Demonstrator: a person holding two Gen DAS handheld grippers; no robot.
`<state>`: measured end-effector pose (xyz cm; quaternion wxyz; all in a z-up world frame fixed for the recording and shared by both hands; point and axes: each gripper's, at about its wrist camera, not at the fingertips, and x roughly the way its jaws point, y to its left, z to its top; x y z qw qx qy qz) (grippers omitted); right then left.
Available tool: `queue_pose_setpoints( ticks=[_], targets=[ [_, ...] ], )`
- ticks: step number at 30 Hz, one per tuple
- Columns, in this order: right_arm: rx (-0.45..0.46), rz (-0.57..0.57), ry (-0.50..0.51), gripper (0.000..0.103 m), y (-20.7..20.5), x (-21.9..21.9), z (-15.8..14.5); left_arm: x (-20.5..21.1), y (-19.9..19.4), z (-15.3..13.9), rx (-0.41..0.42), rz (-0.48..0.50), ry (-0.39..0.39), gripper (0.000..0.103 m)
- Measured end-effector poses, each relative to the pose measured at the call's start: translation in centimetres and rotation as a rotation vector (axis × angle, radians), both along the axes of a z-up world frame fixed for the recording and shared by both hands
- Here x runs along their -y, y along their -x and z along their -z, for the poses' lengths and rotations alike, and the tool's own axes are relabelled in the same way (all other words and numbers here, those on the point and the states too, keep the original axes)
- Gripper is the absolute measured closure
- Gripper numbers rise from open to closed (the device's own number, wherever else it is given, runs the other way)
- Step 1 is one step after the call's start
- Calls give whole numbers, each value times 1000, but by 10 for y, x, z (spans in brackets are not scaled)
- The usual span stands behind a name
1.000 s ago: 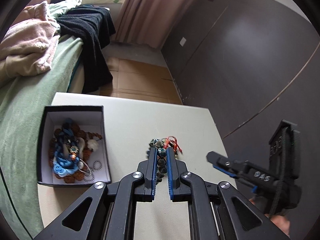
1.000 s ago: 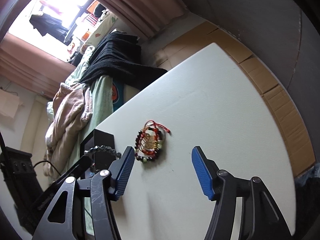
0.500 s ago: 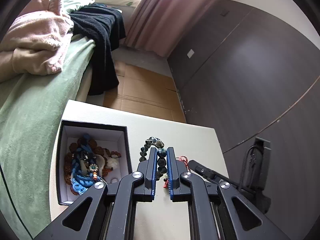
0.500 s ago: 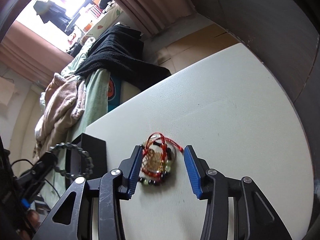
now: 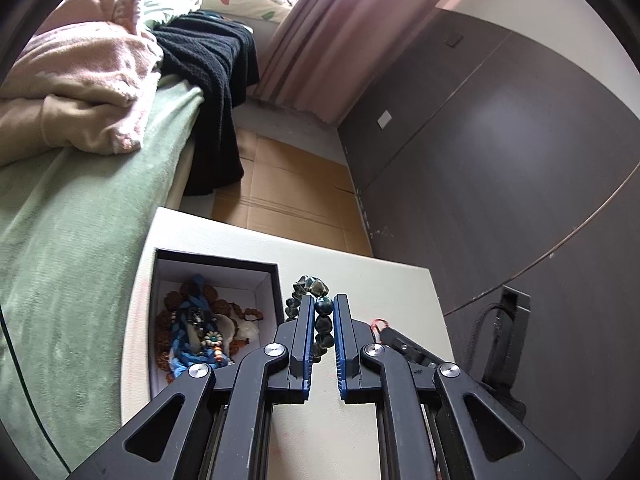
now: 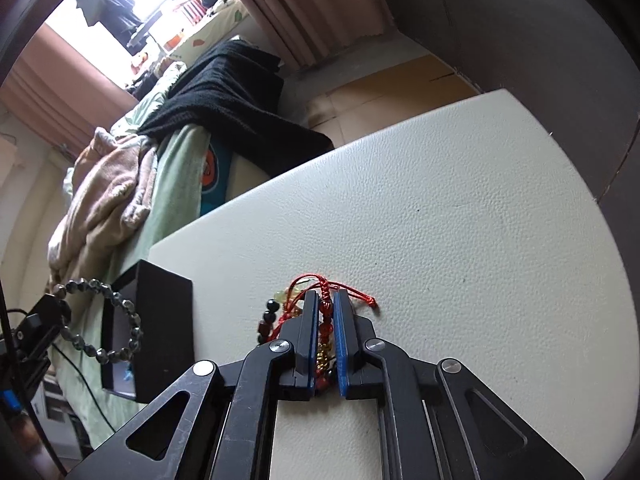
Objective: Organize jewelry
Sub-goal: 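Lift the grey bead bracelet with the left tool while the right tool grasps the red-string bracelet, then lower both held bracelets into the black box and open both tools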
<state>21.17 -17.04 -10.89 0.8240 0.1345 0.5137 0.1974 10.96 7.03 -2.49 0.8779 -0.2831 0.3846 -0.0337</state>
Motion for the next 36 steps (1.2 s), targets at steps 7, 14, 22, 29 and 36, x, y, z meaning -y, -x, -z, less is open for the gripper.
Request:
queue_pose_setpoints(
  ticks=[7,14,22,29,36],
  targets=[
    [53,-4,-55,94,16,8,-25,-19,13,-8,24,-44,12,94],
    [87,-34,-109,94,34,3,-46,-36,17,0,17,-109,45,90],
    [134,-97,-180,94,52,-16,-68,-57,32,-1,14,-174,33,49],
    [179,-148,-245,94,68,-35,-82,-69,46,-6,20,-198,40,49],
    [197,-197,-298,94,77,-66,-91,-79,53,-9,29,-216,47,49]
  ],
)
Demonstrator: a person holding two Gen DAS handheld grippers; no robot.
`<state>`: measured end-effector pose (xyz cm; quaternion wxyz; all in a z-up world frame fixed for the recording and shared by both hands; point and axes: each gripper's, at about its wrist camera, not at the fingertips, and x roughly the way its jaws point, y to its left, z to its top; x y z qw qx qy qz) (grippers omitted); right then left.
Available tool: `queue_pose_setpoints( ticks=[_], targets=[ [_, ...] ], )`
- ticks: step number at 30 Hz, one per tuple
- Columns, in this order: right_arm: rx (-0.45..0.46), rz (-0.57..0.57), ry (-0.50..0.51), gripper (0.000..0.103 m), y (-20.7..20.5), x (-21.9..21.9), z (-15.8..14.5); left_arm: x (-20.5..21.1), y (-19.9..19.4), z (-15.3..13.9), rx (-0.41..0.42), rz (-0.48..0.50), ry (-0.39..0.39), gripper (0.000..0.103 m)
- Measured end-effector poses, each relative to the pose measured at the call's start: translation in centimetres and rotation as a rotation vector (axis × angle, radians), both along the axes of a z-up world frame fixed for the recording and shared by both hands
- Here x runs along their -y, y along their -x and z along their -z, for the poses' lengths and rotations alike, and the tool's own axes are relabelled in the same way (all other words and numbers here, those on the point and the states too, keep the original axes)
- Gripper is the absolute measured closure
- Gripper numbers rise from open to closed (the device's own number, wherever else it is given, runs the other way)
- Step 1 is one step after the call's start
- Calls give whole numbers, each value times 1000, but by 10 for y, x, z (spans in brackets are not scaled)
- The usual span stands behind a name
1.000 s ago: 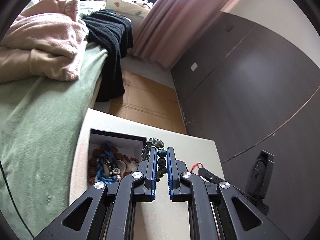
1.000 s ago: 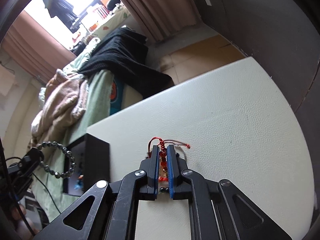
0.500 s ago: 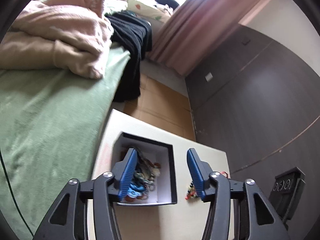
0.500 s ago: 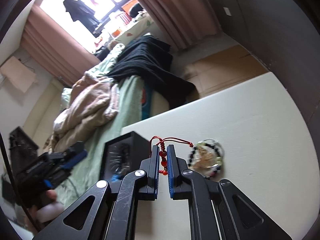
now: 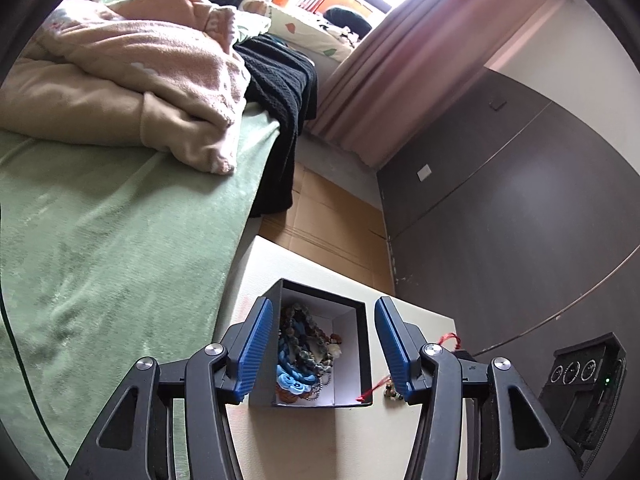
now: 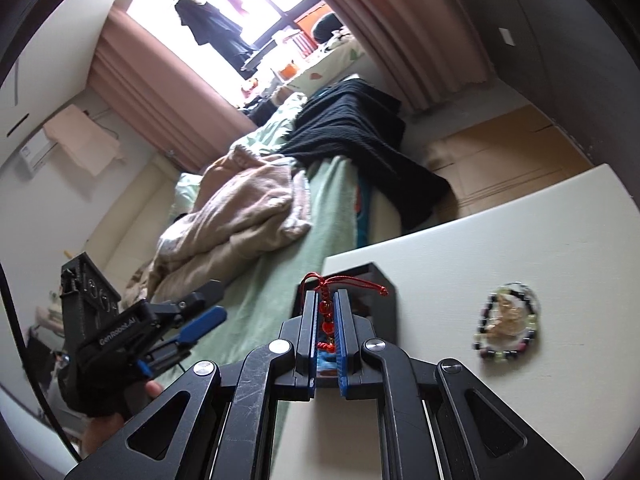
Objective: Organize jewelry
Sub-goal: 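Lower both held bracelets into the black box and open both tools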
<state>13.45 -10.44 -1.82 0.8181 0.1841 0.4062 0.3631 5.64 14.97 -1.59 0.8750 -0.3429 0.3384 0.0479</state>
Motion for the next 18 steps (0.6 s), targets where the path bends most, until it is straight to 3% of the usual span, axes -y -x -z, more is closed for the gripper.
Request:
queue_pose_setpoints(
  ticks=[12,14,15,16,18],
  targets=[
    [-20,-57,-39,93,-7,-47,13,-10,-7,3,-5,-18,12,49],
    [-16,-88,11,71,-8,-58,17,-10,-10,5,-13,-20,16,49],
    [-29,-102,36,48,-9,-61,20,-10,-11,6,-15,-20,15,49],
    [-43,-105,59,40,-10,-62,24,-9,-12,6,-15,-20,15,49],
    [-46,-63,81,40,-13,-56,28,-6,-13,6,-12,-18,15,49]
  ],
)
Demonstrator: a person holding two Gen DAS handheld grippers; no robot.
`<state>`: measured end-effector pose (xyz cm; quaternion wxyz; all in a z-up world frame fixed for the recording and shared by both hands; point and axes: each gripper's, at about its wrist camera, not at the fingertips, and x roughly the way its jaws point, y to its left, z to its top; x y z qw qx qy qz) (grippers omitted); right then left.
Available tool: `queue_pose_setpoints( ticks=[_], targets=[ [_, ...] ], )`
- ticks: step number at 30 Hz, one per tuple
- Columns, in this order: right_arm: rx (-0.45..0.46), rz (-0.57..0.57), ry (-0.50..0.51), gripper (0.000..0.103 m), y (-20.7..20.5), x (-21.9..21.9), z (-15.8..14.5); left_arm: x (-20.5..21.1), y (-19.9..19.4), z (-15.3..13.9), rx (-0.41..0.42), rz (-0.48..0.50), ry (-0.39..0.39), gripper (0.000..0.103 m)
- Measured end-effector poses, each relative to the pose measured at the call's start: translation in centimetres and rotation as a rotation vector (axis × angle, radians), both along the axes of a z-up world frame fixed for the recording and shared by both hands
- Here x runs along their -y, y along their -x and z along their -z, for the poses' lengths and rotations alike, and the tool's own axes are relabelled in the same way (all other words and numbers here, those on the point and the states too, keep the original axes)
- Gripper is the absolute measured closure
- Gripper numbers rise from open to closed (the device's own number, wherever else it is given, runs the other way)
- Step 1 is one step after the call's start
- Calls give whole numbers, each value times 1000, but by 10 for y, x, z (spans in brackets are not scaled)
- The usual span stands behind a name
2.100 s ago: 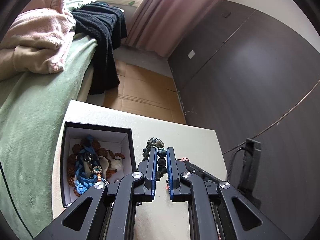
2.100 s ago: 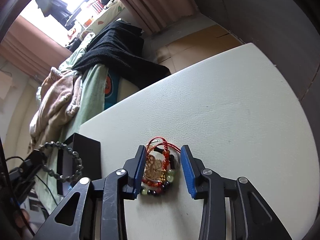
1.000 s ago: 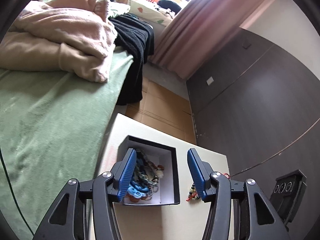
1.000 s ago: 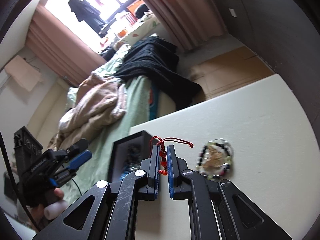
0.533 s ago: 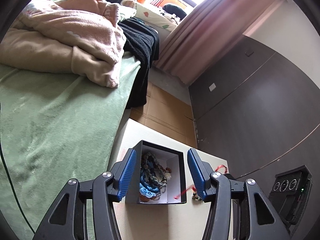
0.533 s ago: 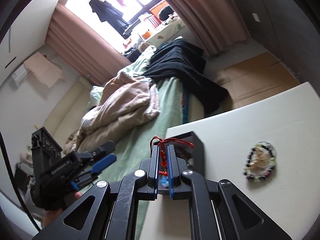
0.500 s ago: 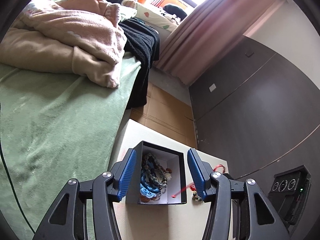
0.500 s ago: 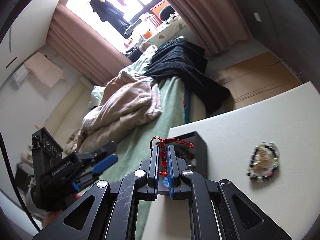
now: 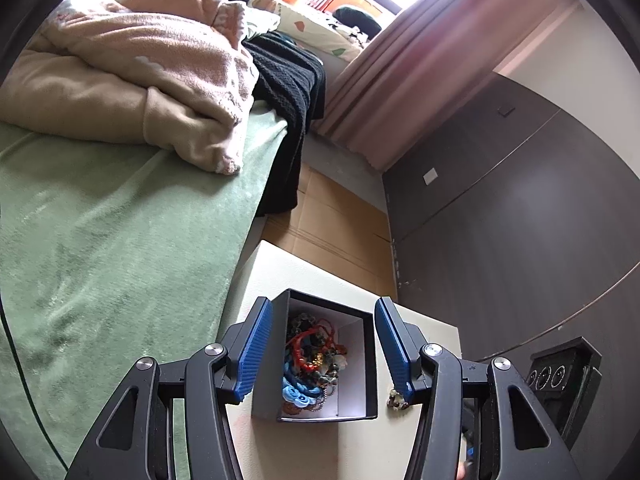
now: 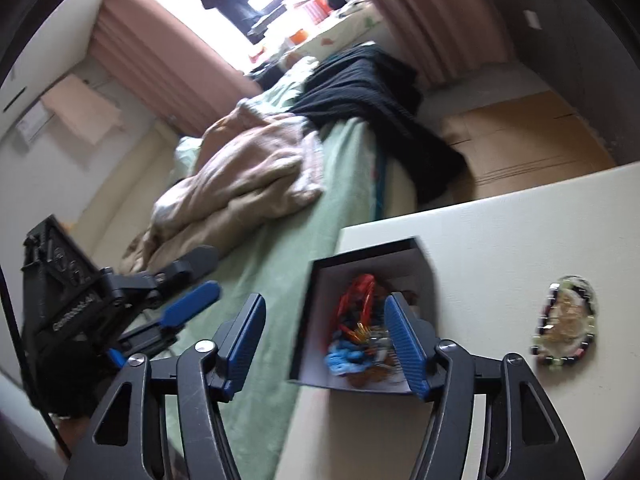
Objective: Organize jewelry
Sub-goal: 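Lower both held bracelets into the black box and open both tools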
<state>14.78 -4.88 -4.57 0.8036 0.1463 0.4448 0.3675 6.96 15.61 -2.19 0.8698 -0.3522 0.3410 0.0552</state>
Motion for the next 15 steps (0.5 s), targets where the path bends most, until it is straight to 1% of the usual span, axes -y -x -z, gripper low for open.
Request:
queue_pose_setpoints(
  ticks=[3,7,12,14,15],
  targets=[
    [-11,53,17,40,-6,16,0,7,-1,-1,2,15,-15,49],
    [15,143,27,40,-6,48,-9,22,-3,-4,6,37,-40,49],
    [5,240,60,40,-6,91,-15,42,-6,-4,4,84,-55,49],
    [-6,270,73,40,-5,108,-15,50,-9,-3,-8,98,-58,45],
    [-12,282,82,40,-5,115,-14,54,-10,-3,-13,104,-62,41]
  ],
)
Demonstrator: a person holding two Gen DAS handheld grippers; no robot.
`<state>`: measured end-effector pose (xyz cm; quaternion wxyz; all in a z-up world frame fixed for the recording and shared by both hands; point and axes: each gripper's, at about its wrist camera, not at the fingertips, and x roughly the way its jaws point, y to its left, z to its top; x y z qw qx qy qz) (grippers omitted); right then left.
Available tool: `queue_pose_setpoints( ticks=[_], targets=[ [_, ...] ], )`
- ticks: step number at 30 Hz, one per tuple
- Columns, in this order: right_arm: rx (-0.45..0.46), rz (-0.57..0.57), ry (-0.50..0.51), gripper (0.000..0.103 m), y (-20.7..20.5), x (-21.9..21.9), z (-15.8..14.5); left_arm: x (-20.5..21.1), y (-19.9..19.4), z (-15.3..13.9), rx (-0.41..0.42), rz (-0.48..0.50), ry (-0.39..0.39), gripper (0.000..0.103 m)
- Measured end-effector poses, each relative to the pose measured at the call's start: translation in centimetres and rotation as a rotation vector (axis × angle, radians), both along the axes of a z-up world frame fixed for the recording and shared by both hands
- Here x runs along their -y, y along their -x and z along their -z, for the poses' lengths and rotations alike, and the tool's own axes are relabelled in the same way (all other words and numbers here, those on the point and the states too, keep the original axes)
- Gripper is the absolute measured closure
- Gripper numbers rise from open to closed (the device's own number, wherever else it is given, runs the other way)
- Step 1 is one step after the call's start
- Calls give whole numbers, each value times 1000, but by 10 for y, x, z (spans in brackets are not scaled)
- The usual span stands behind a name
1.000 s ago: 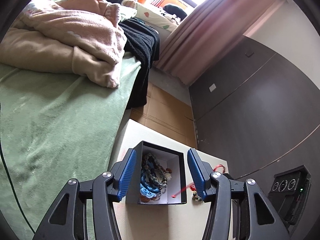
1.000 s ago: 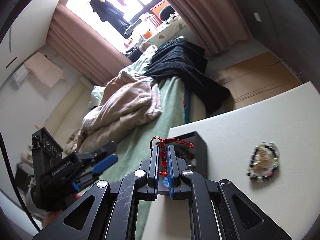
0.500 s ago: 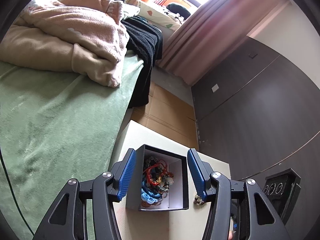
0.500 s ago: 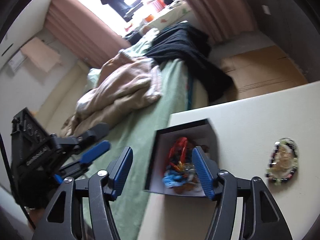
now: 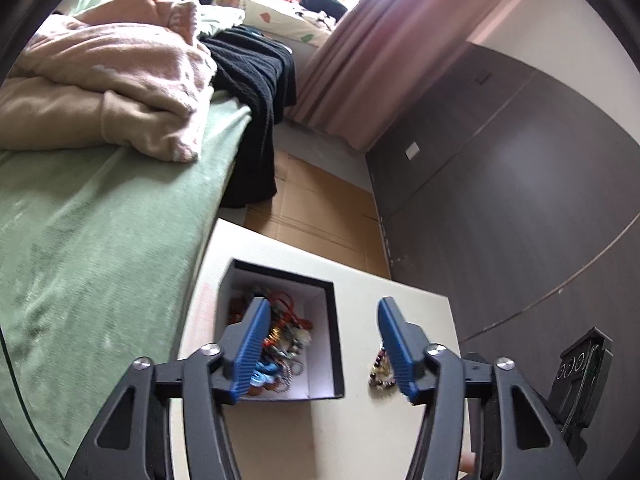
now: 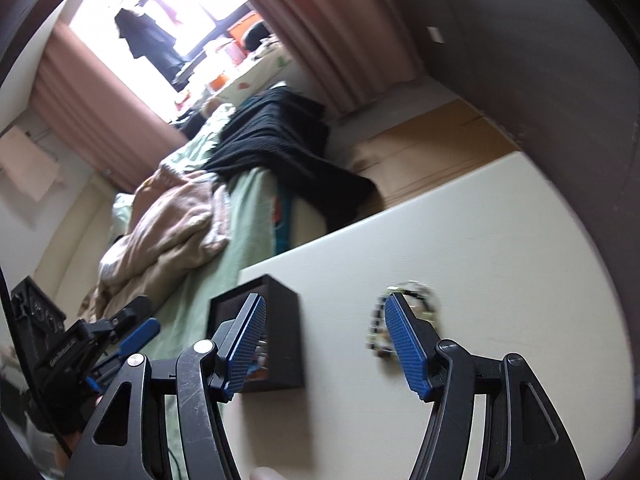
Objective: Organize jewelry
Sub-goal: 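Lower both held bracelets into the black box and open both tools, then move the left tool to the butterfly-charm bead bracelet and close on it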
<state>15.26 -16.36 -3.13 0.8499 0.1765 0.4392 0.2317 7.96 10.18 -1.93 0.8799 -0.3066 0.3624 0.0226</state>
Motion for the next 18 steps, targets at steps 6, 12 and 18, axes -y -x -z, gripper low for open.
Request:
queue_pose_setpoints(
  ticks=[6,12,18],
  targets=[
    [-53,-16,-3,20,2,27,6,36,-8,1,-10,83,-45,28],
    [-69,-26,-19,10,8,44,6,69,-18,7,-31,160,-98,28],
    [-114,-8,1,8,9,59,9,95,-29,17,-74,212,-124,28]
  ],
)
